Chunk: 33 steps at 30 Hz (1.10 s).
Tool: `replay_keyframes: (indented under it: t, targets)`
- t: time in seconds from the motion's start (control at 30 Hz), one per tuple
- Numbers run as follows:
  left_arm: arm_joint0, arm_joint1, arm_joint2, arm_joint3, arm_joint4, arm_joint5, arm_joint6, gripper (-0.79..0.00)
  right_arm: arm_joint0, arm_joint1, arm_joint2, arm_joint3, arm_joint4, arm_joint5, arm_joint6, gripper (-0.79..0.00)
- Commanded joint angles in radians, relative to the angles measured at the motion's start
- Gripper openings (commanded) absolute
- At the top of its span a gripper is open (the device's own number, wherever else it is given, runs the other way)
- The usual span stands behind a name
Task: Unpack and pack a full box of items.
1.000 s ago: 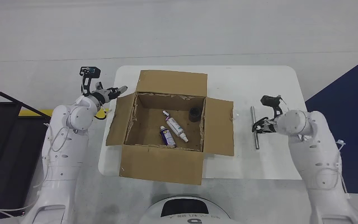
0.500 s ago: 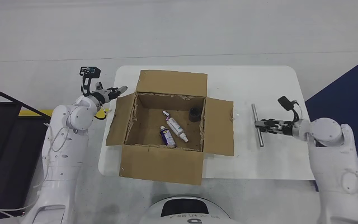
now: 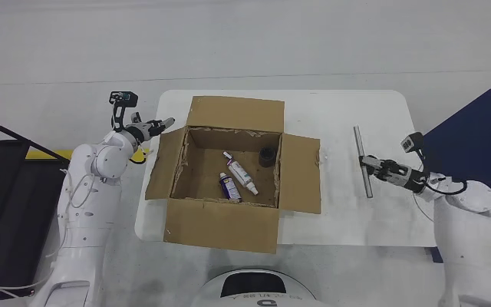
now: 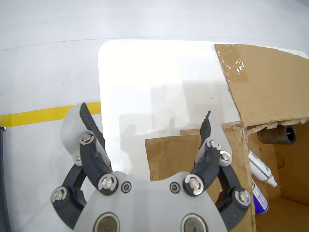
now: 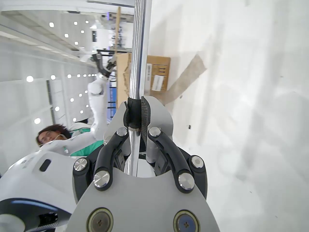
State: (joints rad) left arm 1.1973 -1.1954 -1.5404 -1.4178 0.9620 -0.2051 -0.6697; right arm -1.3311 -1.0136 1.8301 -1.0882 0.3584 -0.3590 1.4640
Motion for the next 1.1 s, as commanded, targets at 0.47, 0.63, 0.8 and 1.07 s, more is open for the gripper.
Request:
replay_keyframes:
  t: [0.47, 0.63, 0.8, 1.07]
  targets:
    - [0.0, 0.0, 0.0, 0.0, 0.0, 0.0, 0.0, 0.0, 0.012, -0.007, -0.189, -0.419, -0.077, 0.182, -0.23, -0.785]
    - [0.0, 0.0, 0.0, 0.0, 0.0, 0.0, 0.0, 0.0, 0.05, -0.015, -0.303, -0.522, -0.164, 0.266, -0.302, -0.785]
    - [0.0, 0.0, 0.0, 0.0, 0.0, 0.0, 0.0, 0.0, 0.113, -0.025, -0.441, -0.599, -0.27, 0.342, -0.335, -0.785]
    - [0.0, 0.0, 0.0, 0.0, 0.0, 0.0, 0.0, 0.0, 0.227, -0.047, -0.68, -0.708, -0.532, 0.494, -0.387, -0.785]
